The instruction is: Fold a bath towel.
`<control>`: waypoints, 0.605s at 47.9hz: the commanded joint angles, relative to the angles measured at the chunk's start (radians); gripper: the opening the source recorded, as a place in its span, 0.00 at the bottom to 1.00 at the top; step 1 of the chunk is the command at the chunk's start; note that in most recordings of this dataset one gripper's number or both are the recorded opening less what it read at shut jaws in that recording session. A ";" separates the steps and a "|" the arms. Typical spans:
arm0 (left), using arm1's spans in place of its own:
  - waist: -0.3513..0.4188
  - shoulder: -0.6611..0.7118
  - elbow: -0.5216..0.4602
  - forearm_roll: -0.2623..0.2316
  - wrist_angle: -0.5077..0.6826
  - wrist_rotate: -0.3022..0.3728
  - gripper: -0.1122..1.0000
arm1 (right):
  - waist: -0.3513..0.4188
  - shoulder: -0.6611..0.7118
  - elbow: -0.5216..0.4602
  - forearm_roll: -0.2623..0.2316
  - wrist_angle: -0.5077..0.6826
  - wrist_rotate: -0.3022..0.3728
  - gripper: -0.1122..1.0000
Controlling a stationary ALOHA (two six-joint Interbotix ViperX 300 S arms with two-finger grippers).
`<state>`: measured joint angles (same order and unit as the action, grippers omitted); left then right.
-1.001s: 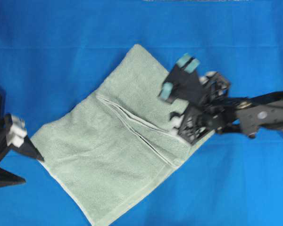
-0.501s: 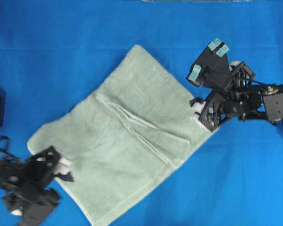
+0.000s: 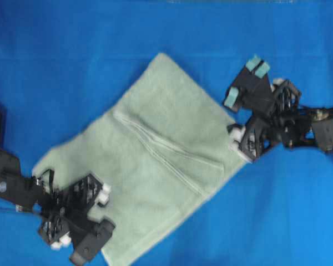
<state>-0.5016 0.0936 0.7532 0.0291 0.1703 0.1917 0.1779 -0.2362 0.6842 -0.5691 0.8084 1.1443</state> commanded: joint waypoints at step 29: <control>0.006 -0.081 -0.244 0.041 0.568 0.031 0.22 | 0.092 -0.057 0.000 -0.017 0.043 0.000 0.70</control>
<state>-0.5139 0.0644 0.5890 0.0476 0.6197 0.2209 0.2439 -0.2562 0.6857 -0.5798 0.8283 1.1443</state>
